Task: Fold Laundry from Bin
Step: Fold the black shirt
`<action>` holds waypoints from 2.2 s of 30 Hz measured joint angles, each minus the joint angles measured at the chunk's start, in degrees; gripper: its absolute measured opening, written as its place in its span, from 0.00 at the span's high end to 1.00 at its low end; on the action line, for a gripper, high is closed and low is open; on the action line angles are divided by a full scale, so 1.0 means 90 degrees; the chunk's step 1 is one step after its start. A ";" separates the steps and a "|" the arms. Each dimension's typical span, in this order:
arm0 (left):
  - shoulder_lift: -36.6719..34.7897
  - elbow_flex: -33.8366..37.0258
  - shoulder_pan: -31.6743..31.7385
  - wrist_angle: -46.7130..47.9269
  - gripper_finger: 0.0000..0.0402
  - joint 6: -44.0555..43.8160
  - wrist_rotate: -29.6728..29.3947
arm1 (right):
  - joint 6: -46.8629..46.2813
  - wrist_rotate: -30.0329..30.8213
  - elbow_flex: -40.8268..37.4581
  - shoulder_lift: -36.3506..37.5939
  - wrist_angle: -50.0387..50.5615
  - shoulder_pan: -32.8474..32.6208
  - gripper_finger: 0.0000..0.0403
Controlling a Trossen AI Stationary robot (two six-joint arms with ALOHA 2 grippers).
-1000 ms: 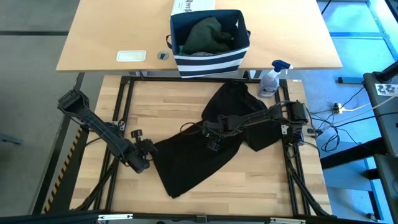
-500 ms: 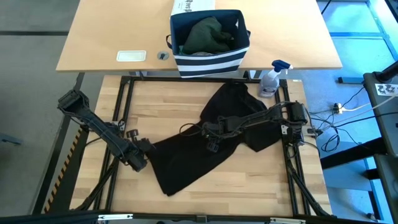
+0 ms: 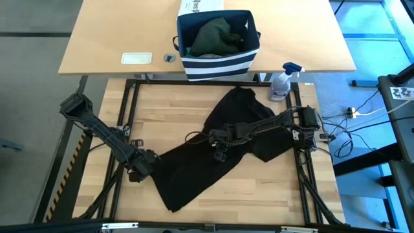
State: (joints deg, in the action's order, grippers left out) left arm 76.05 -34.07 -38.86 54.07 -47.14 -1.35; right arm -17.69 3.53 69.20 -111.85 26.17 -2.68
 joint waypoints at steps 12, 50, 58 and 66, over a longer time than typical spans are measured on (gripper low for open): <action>0.0000 -0.1297 0.0443 0.1076 0.46 0.1343 0.0166 | 0.0211 -0.0389 0.0002 0.0000 -0.0362 -0.0123 0.95; 0.0000 -0.0563 -0.0264 0.0269 0.47 0.0972 -0.0753 | 0.0680 -0.0520 0.0023 0.0015 -0.1950 -0.0510 0.95; 0.0000 -0.0566 -0.0264 -0.0002 0.50 0.0897 -0.0718 | 0.0675 -0.0508 0.0023 0.0015 -0.1947 -0.0507 0.95; 0.0000 -0.0566 -0.0286 0.0053 0.69 0.0558 -0.0735 | 0.0688 -0.0516 0.0023 0.0015 -0.2185 -0.0945 0.95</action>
State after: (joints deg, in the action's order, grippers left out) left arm 76.05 -39.16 -41.43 54.54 -42.12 -7.97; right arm -11.50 -1.11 69.41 -111.72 6.50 -11.19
